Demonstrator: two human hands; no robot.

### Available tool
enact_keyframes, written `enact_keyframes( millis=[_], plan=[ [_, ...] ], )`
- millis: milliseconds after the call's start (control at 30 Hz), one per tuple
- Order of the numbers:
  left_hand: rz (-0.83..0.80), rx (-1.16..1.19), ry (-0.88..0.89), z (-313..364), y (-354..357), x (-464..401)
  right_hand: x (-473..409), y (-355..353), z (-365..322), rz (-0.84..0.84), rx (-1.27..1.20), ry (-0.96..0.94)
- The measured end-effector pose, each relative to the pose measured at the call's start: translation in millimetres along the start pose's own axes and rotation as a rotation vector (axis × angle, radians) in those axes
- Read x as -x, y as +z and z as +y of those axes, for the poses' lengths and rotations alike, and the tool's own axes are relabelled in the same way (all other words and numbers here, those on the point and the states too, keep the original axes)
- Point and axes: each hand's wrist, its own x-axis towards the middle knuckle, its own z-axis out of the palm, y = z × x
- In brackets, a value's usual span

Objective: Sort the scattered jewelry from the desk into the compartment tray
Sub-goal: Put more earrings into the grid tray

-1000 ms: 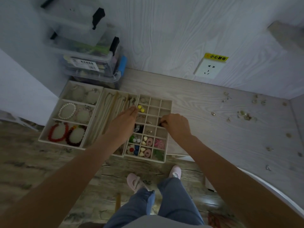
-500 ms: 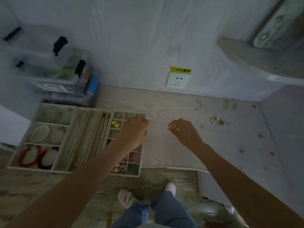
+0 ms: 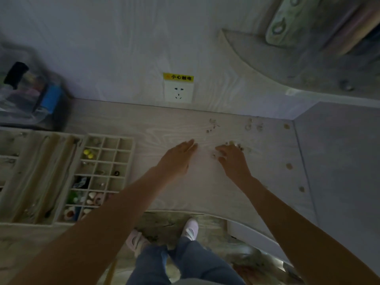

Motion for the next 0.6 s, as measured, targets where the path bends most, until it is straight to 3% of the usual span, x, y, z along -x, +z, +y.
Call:
enact_keyframes(
  millis=[100,233,367,433,600],
  plan=[
    [0.021,-0.003,-0.042,9,9,-5,-13,-2,-3,-0.03,-0.039,-0.031],
    [0.314,-0.044,0.03,18,9,-8,-23,-1,-5,-0.054,-0.044,-0.072],
    [0.348,-0.002,-0.049,22,7,-15,-25,2,-3,-0.059,-0.064,-0.074],
    [0.29,0.078,-0.106,19,6,-17,-26,2,-2,-0.08,-0.062,-0.064],
    [0.206,-0.036,-0.118,16,8,-21,-26,-1,-2,-0.1,-0.041,-0.063]
  ],
)
